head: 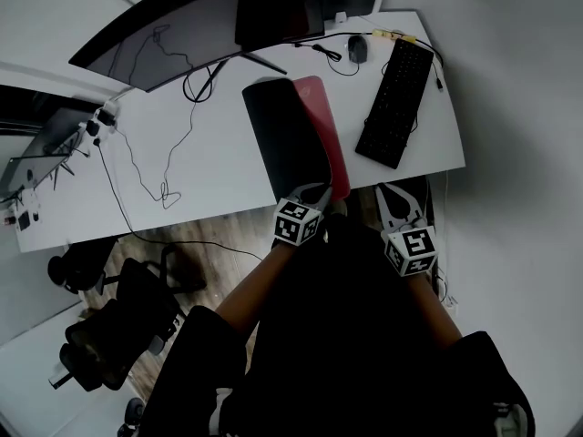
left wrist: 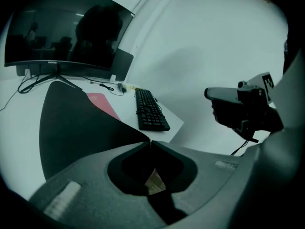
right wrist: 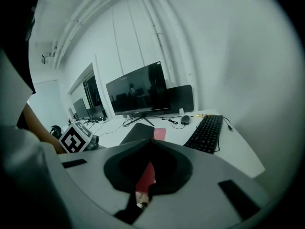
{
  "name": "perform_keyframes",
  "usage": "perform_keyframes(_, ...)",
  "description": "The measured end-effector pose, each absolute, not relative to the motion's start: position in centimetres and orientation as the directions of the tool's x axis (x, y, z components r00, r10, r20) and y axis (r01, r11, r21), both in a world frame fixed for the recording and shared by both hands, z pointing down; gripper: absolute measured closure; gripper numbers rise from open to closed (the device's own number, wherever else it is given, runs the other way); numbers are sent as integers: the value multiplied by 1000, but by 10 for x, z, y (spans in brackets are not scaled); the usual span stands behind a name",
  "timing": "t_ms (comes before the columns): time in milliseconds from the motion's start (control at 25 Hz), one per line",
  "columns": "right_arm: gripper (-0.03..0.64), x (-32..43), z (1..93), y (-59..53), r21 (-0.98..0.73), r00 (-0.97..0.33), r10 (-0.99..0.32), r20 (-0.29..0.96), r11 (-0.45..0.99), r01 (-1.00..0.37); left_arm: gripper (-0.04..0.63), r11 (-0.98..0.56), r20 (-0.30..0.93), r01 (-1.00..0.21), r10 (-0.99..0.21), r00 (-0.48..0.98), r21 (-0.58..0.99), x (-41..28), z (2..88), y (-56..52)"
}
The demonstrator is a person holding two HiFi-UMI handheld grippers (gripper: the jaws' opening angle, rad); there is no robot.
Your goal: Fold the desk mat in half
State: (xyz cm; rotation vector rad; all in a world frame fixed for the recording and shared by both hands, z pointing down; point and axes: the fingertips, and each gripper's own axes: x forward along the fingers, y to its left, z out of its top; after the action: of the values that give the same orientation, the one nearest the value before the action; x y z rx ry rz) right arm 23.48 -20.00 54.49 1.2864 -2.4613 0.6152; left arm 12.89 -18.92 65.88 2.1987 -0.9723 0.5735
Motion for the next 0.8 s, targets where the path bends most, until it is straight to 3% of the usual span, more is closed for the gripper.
perform_keyframes(800, 617, 244, 574, -185, -263, -518, -691, 505, 448, -854, 565, -600, 691, -710, -334, 641, 369, 172, 716, -174)
